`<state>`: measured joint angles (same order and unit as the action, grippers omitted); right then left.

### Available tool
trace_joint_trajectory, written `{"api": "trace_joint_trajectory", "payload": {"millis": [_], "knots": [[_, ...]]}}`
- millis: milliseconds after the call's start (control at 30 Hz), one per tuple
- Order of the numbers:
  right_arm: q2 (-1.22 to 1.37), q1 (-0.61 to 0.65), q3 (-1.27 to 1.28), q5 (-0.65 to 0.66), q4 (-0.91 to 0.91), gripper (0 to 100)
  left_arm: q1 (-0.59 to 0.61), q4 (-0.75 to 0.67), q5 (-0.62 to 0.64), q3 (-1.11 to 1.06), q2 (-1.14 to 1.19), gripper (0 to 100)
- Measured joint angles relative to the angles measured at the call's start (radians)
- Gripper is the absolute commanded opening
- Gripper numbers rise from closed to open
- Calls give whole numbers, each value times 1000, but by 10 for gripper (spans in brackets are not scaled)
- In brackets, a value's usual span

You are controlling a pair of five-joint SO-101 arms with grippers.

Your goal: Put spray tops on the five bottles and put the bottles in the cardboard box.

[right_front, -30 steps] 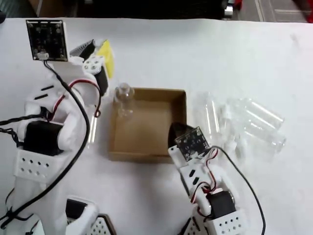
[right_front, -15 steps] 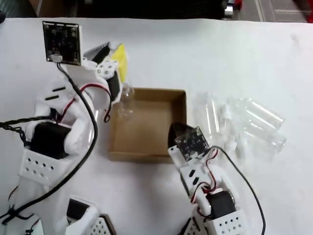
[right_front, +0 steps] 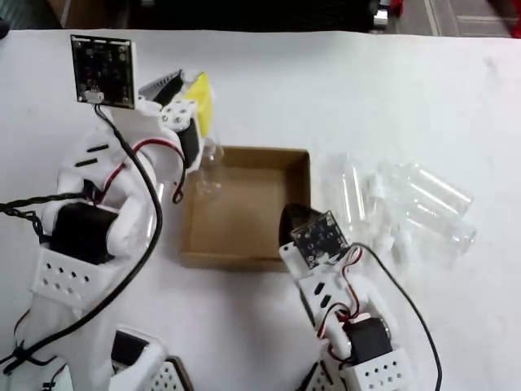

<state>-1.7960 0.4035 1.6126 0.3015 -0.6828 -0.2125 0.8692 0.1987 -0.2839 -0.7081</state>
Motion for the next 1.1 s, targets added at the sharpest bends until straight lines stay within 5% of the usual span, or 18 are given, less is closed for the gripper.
{"api": "trace_joint_trajectory", "payload": {"millis": [767, 1100], "knots": [[0, 2, 0, 0, 0, 15, 43, -5, 0, -69, 0, 30], [0, 2, 0, 0, 0, 15, 44, -160, 0, -236, 0, 30]]}}
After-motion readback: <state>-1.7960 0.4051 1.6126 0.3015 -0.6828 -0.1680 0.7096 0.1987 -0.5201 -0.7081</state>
